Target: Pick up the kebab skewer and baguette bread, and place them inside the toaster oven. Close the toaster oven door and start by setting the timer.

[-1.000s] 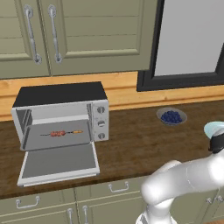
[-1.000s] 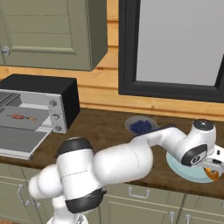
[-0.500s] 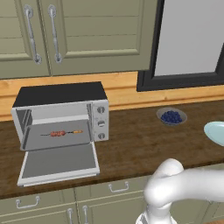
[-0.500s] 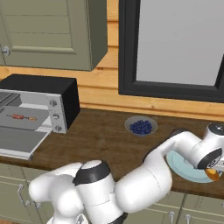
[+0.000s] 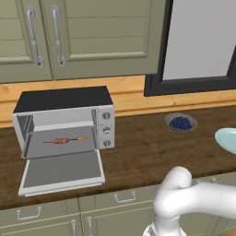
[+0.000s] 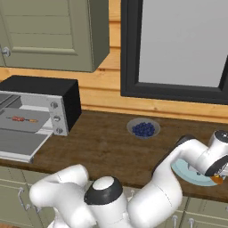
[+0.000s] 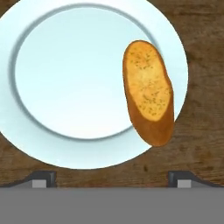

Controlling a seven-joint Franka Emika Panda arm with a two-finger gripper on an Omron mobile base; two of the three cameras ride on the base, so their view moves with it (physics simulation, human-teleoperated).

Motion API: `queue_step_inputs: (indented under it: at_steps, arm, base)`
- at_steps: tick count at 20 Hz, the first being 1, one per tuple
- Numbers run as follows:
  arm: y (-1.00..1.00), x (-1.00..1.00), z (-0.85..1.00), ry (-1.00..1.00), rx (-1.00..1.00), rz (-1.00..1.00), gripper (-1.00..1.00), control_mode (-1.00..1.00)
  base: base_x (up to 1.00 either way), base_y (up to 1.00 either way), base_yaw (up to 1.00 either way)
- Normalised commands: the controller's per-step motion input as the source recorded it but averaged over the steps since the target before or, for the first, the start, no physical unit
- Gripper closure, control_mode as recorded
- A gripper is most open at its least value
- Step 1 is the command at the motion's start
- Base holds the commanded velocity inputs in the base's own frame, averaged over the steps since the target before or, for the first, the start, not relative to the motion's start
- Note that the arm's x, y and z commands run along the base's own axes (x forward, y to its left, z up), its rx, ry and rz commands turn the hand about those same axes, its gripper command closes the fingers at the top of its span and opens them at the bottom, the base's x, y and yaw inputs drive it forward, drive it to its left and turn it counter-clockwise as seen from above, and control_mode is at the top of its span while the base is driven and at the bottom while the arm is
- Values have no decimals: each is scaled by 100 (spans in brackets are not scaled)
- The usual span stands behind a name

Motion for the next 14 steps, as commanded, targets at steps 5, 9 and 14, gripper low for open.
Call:
queue_step_inputs:
  at_steps: [5, 9, 14]
  arm:
    - [-16, 46, -15, 3, 0, 9, -100, -100]
    - [-38, 38, -10, 8, 0, 9, -100, -100]
    - [-58, 27, -15, 5, 0, 8, -100, -100]
  base:
    - [0, 0, 0]
    - [0, 0, 0]
    - [0, 0, 0]
